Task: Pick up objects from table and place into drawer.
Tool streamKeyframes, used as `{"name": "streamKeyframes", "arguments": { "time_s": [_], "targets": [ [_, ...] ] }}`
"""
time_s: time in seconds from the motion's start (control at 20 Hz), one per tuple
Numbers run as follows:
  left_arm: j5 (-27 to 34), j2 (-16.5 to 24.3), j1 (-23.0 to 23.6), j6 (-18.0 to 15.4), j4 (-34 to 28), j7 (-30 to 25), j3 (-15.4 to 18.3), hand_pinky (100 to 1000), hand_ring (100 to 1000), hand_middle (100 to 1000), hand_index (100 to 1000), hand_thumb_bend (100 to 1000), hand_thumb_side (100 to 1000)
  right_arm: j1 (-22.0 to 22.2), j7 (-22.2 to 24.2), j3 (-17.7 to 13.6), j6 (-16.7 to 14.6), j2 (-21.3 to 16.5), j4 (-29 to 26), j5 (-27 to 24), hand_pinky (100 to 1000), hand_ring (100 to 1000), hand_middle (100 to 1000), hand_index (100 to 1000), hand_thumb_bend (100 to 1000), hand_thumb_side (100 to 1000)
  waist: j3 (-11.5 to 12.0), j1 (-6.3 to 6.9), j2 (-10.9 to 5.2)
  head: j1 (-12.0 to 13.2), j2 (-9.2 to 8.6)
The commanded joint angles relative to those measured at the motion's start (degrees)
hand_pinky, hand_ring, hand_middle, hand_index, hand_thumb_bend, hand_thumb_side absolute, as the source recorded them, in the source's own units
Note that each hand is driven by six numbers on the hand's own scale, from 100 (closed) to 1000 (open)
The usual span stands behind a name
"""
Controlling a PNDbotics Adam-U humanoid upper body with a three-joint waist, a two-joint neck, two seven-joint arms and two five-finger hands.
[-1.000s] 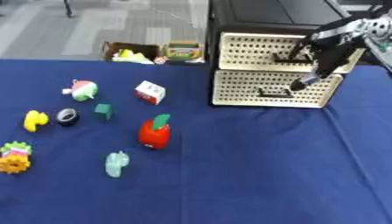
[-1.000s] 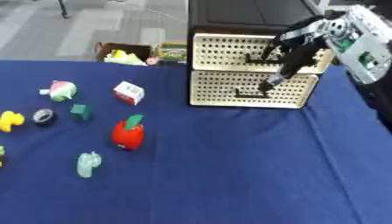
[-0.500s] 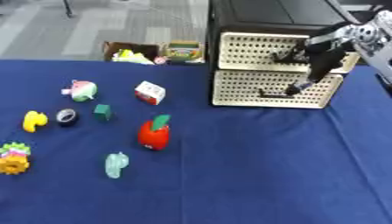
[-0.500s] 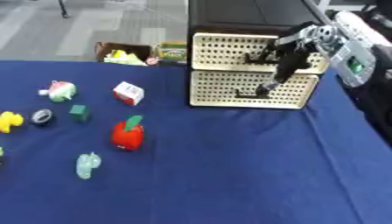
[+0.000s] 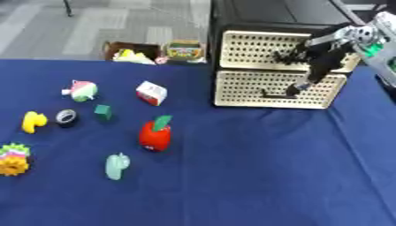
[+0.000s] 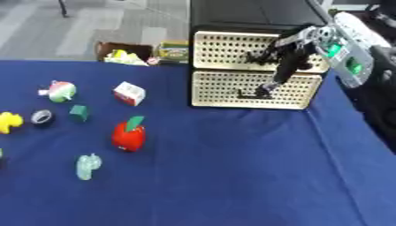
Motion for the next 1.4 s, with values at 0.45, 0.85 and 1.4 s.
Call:
{"name": "streamKeyframes", "arguments": {
  "time_s": [0.45, 0.85, 1.4],
  "targets": [
    [-0.09, 1.28, -0.54, -0.10, -0.71, 0.10, 0.68, 436, 480, 507, 725, 100, 728, -0.85, 0.07, -0.27, 0.17, -1.96, -3.01, -1.64, 100, 100, 100, 738, 534, 393, -0.38, 0.00, -1.19, 0.09, -0.16],
    [-0.10, 1.38, -0.37, -0.03, -0.71, 0.28, 0.77, 436, 481, 508, 724, 100, 728, 0.26, 0.07, 0.96, 0.64, -3.45, -5.36, -3.04, 100, 100, 100, 736, 520, 389, -0.56, -0.15, -1.39, 0.34, -0.10],
    [-0.23, 1.51, -0.31, 0.15, -0.71, 0.51, 0.83, 437, 481, 509, 723, 100, 727, 6.73, 0.07, 3.82, 2.18, -9.99, -16.67, -10.20, 100, 100, 100, 733, 512, 389, -1.27, -0.29, -1.70, 0.52, -0.18]
  ]
}}
